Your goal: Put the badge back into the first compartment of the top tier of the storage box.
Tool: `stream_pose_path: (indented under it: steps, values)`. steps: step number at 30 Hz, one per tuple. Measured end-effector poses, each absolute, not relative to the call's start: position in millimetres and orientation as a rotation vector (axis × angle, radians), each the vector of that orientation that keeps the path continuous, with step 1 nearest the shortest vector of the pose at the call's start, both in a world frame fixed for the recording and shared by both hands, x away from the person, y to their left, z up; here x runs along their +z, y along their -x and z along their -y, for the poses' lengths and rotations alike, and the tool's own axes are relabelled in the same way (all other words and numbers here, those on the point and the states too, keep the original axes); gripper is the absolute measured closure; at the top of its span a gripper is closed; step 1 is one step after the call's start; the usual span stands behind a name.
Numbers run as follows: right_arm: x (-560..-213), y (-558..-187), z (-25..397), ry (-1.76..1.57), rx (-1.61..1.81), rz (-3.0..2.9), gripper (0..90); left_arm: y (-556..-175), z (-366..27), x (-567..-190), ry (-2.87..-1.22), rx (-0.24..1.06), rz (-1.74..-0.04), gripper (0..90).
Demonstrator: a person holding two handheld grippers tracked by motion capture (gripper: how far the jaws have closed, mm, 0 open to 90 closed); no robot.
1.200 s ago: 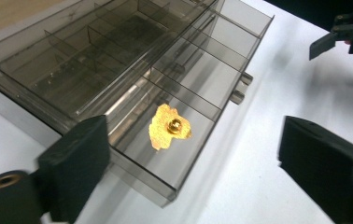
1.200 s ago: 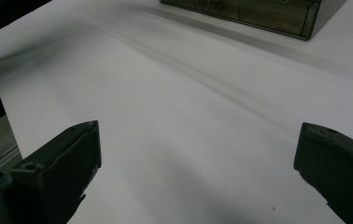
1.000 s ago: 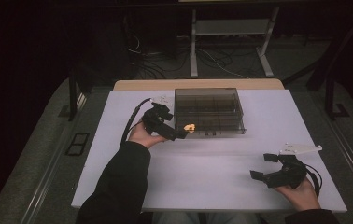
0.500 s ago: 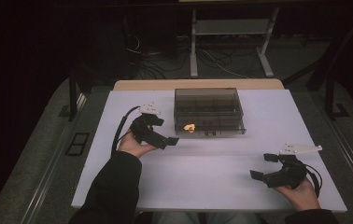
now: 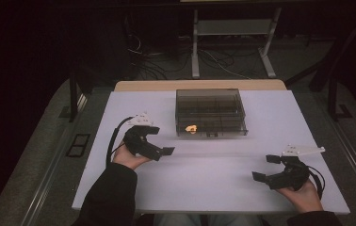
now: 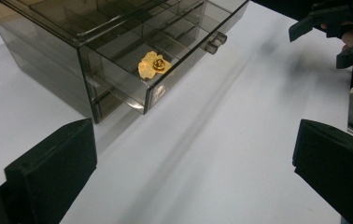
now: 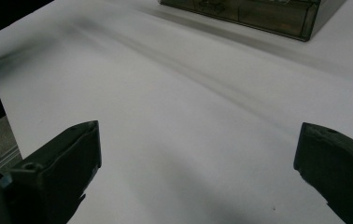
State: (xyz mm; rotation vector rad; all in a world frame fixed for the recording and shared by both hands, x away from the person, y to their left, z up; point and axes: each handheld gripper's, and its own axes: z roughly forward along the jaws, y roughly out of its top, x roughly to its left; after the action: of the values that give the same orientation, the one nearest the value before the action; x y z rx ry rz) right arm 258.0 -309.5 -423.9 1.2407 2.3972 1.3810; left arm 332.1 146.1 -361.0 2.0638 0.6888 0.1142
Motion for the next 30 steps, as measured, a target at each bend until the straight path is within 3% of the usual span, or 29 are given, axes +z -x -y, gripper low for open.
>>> stream_pose_path:
  steps: [30]
  values:
    - [-424.2,-257.8,307.6,-1.24,1.376,-2.4,0.2,-299.6,-180.6,-400.4,-1.987,0.095,-0.773,0.0]
